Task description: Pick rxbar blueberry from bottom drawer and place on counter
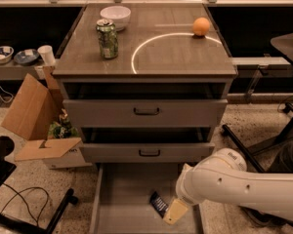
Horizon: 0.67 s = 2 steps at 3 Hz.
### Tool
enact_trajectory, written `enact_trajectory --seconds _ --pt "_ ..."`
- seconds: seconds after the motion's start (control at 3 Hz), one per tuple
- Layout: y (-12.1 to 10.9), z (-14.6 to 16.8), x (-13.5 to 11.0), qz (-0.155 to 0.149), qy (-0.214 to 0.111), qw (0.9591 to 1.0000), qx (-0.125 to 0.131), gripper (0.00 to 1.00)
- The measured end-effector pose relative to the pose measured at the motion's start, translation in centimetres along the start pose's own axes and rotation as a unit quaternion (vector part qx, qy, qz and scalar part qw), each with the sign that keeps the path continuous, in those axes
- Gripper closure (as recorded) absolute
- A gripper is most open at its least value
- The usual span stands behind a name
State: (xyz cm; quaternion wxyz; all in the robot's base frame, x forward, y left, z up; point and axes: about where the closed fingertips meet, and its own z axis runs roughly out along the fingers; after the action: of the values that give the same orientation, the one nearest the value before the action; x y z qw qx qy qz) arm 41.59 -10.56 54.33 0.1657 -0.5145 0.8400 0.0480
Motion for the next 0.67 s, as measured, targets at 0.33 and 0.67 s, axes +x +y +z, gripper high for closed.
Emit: enact_trajectory --seconds 0.33,0.67 --pt "-1.6 5.5 0.9 0.026 -0.017 0.9995 -0.007 0.0" --pt "-4.3 9.4 2.4 0.055 -0.012 0.9984 0.002 0.0"
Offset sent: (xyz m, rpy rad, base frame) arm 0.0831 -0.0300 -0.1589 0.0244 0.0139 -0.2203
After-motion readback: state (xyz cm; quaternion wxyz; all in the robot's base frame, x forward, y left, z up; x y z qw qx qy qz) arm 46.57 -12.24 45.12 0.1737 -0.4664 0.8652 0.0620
